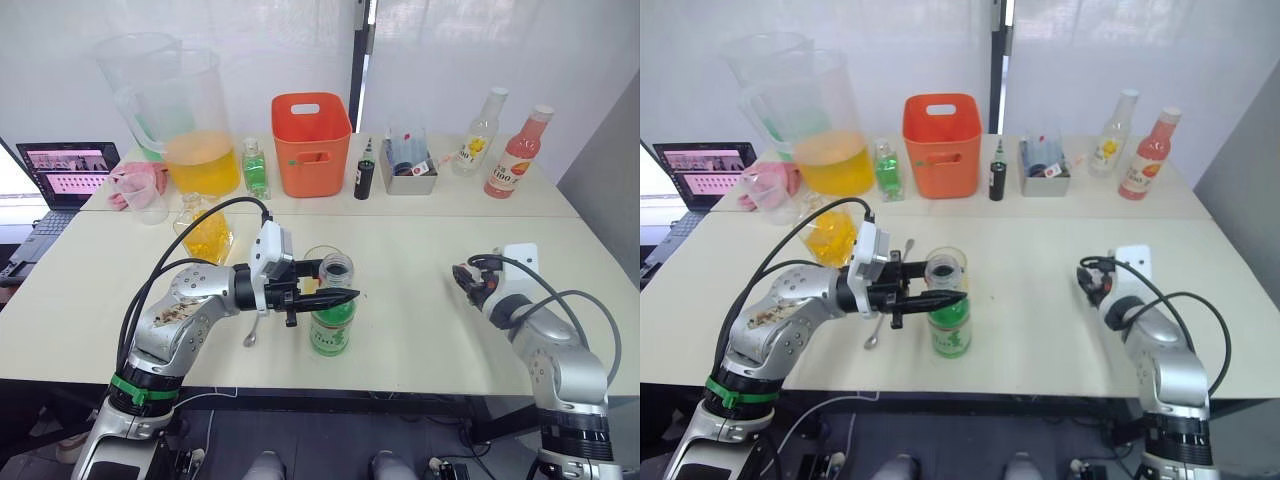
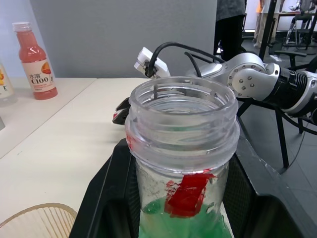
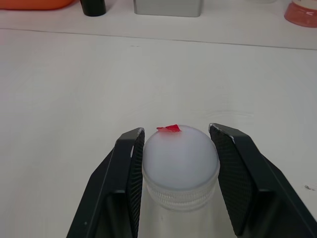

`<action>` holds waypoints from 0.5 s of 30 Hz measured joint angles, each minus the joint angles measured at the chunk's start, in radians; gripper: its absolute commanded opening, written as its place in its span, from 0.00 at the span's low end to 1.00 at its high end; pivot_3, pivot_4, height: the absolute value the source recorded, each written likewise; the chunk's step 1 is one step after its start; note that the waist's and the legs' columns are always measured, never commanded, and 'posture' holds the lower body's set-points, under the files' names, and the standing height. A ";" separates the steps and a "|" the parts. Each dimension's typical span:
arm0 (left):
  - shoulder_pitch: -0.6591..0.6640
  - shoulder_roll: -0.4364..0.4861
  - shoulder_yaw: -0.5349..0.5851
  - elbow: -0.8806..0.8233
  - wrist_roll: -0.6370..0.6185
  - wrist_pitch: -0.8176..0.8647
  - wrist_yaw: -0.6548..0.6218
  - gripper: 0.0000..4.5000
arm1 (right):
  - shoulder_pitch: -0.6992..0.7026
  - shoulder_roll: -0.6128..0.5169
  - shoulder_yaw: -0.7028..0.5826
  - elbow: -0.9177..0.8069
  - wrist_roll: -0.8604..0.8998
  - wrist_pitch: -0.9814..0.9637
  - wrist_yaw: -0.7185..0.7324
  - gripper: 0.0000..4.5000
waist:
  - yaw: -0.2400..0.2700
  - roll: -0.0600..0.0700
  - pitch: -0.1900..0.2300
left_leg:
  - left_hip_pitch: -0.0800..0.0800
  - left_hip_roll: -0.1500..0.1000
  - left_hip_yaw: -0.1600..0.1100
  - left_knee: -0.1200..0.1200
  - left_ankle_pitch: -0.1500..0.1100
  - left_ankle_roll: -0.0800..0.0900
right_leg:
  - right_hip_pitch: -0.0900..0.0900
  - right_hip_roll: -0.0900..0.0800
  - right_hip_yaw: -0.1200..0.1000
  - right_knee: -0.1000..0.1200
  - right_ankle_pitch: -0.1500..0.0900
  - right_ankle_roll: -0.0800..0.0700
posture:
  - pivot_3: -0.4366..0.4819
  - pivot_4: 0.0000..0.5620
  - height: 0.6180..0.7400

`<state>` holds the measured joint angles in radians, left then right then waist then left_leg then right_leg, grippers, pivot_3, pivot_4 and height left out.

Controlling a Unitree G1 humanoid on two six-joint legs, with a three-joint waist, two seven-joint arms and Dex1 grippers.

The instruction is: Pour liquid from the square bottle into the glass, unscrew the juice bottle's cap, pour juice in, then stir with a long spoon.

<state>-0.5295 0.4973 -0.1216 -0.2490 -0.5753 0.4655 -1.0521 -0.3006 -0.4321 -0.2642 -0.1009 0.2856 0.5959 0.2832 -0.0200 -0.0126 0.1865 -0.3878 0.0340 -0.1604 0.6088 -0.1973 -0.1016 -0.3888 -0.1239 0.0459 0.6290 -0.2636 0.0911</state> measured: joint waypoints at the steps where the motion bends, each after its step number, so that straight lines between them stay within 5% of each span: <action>1: 0.001 0.000 0.000 -0.001 0.000 0.000 0.001 0.36 | 0.003 0.001 0.003 0.008 -0.001 -0.003 0.000 0.37 | 0.000 0.000 0.000 | 0.000 0.000 0.000 0.000 0.000 0.000 | 0.000 0.000 0.000 0.000 0.000 0.000 | 0.48 0.27 1.00; 9: 0.003 0.001 0.000 -0.005 0.000 0.000 0.005 0.36 | 0.009 0.022 0.012 0.033 0.003 -0.003 -0.001 0.37 | -0.001 0.000 0.000 | 0.000 0.000 0.000 0.000 0.000 0.000 | 0.000 0.000 0.000 0.000 0.000 0.000 | 0.48 0.27 1.00; 11: 0.003 0.001 0.000 -0.004 0.000 0.000 0.004 0.36 | 0.009 0.023 0.012 0.033 0.004 -0.003 -0.004 0.60 | -0.001 0.000 0.000 | 0.000 0.000 0.000 0.000 0.000 0.000 | 0.000 0.000 0.000 0.000 0.000 0.000 | 0.48 0.27 1.00; 15: -0.001 0.001 -0.001 0.000 0.000 0.000 0.003 0.36 | 0.009 0.030 0.010 0.019 0.013 0.014 -0.005 0.89 | -0.001 0.000 0.000 | 0.000 0.000 0.000 0.000 0.000 0.000 | 0.000 0.000 0.000 0.000 0.000 0.000 | 0.48 0.27 1.00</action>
<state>-0.5308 0.4987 -0.1223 -0.2487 -0.5756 0.4657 -1.0490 -0.2918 -0.4024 -0.2542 -0.0816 0.2988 0.6101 0.2779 -0.0214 -0.0125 0.1865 -0.3878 0.0339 -0.1604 0.6088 -0.1973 -0.1016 -0.3888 -0.1239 0.0459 0.6291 -0.2635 0.0909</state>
